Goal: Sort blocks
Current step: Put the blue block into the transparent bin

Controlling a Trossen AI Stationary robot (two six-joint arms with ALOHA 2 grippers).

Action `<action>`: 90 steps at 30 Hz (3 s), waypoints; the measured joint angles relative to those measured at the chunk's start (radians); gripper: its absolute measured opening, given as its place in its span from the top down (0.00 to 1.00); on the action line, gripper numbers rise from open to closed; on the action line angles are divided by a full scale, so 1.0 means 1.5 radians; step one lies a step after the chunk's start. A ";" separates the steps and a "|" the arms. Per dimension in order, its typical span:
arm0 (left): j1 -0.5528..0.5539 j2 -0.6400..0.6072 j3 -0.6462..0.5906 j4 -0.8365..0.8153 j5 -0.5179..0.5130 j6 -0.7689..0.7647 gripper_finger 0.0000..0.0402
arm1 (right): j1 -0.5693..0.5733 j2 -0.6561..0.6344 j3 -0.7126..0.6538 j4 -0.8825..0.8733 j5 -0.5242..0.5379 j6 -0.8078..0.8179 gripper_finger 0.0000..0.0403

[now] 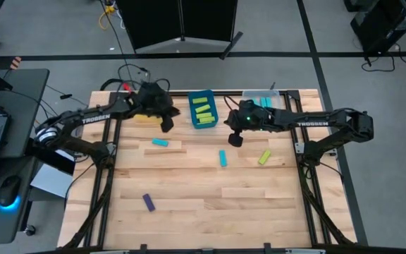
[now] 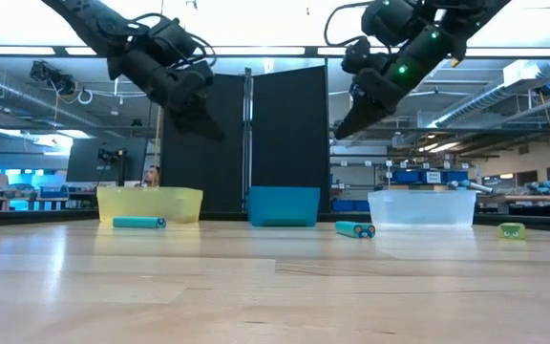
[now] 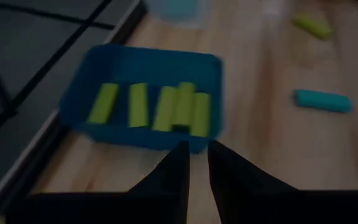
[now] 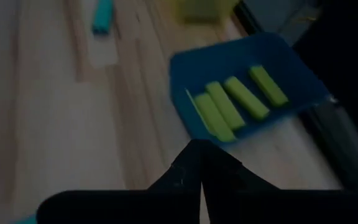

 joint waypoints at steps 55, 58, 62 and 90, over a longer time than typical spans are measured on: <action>-0.095 0.001 -0.250 0.507 0.047 -0.123 0.84 | 0.220 0.275 0.017 -0.009 0.142 0.754 0.38; -0.095 0.001 -0.250 0.507 0.047 -0.123 0.84 | 0.220 0.286 0.025 -0.016 0.142 0.752 0.41; -0.095 0.001 -0.250 0.507 0.047 -0.123 0.84 | 0.220 0.289 0.029 -0.038 0.143 0.749 0.48; -0.095 0.001 -0.250 0.508 0.047 -0.128 0.84 | -0.196 0.013 0.026 -0.165 0.040 0.346 0.69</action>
